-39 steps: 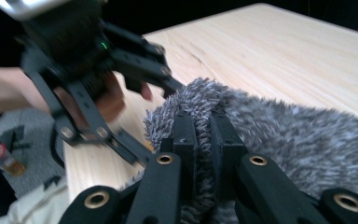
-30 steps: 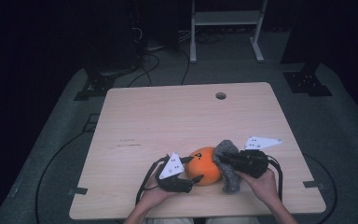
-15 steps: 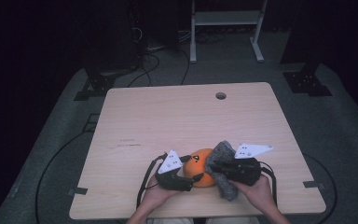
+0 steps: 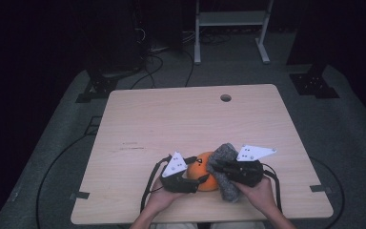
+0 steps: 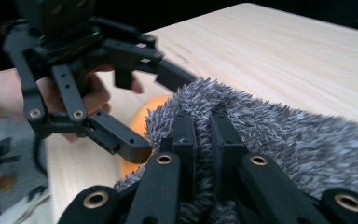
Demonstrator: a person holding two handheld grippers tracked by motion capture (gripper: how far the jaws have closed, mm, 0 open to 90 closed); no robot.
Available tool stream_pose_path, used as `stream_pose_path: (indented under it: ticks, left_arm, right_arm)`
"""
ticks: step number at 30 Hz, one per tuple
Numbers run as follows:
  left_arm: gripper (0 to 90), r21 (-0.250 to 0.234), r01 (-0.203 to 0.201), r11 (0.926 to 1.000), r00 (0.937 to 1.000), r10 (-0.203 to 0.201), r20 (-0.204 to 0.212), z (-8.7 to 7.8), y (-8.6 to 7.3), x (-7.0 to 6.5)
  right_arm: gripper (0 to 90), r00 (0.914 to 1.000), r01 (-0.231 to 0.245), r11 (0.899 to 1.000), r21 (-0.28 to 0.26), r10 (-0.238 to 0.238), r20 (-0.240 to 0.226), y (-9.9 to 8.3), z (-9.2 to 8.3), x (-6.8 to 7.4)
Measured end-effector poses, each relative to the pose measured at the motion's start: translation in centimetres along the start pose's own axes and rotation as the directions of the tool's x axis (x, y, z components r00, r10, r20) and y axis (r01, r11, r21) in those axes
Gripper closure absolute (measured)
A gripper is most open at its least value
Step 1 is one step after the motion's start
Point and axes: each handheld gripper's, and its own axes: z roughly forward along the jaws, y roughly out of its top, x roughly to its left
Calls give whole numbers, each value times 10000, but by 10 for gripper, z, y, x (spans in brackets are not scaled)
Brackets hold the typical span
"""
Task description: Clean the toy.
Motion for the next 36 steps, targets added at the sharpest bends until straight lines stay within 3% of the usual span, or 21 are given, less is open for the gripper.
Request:
stream_pose_path:
  ticks: [3,4,5,6,7,9,11,15,19,20,23,25,26,27,28,29,30,32,33,34,36]
  left_arm:
    - [333,261,-165,9995,9998,163,94,-2,-1,1]
    - [337,310,-277,9991,9996,275,51,-2,-1,0]
    - [338,310,-277,9991,9996,275,51,-2,-1,0]
    - [337,219,-19,9998,10000,17,97,-2,-1,3]
    - [326,219,-19,9998,10000,17,97,-2,-1,3]
    - [304,146,759,9970,9964,-764,375,-2,1,9]
    - [258,222,1109,9936,9926,-1118,464,-2,4,13]
    - [294,487,1045,9933,9935,-1064,398,-3,-1,14]
    - [299,641,661,9958,9969,-687,388,-3,-2,11]
    - [305,749,408,9964,9984,-436,362,-3,-2,9]
    - [320,880,128,9960,9991,-163,383,-3,-2,7]
    - [320,894,92,9960,9985,-141,535,-4,-3,7]
    - [293,861,442,9953,9926,-535,1090,-6,-2,12]
    - [247,916,705,9933,9878,-823,1320,-7,0,17]
    - [204,934,1012,9905,9840,-1135,1377,-7,2,21]
    - [171,934,1012,9905,9840,-1135,1377,-7,2,21]
    - [135,1234,1610,9792,9747,-1774,1359,-4,2,28]
    - [119,1689,1874,9677,9640,-2142,1575,4,-2,28]
    - [149,1626,1662,9726,9696,-1913,1529,5,-2,25]
    - [222,1626,1662,9726,9696,-1913,1529,5,-2,25]
    - [347,1215,946,9881,9872,-1089,1166,2,3,21]
  right_arm:
    - [815,9969,-522,9986,-76,525,584,-6,-9,-18]
    - [815,9946,-869,9961,-136,875,555,-9,-12,-24]
    - [815,9946,-869,9961,-136,875,555,-9,-12,-24]
    - [815,9915,-1251,9921,-109,1254,360,-13,-13,-30]
    - [815,9915,-1251,9921,-109,1254,360,-13,-13,-30]
    - [816,9906,-1341,9909,-131,1344,254,-13,-12,-27]
    - [815,9937,-1115,9936,-198,1117,125,-13,-10,-18]
    - [816,9969,-786,9968,-159,787,42,-13,-9,-13]
    - [816,9936,-996,9950,6,994,538,-21,-17,-27]
    - [816,9880,-1335,9909,145,1319,803,-24,-21,-36]
    - [816,9870,-1413,9900,46,1405,775,-24,-26,-38]
    - [815,9922,-1144,9933,-190,1152,475,-21,-28,-32]
    - [813,9960,-800,9968,-1,799,397,-18,-23,-26]
    - [813,9964,-830,9965,99,828,201,-19,-21,-25]
    - [813,9962,-875,9961,144,875,10,-21,-19,-25]
    - [813,9962,-875,9961,144,875,10,-21,-19,-25]
    - [813,9972,-743,9970,237,744,-28,-21,-20,-23]
    - [812,9976,-687,9972,295,688,-32,-21,-21,-22]
    - [813,9972,-743,9967,333,745,-64,-20,-20,-22]
    - [813,9972,-743,9967,333,745,-64,-20,-20,-22]
    - [814,9952,-965,9953,127,967,-152,-16,-21,-22]
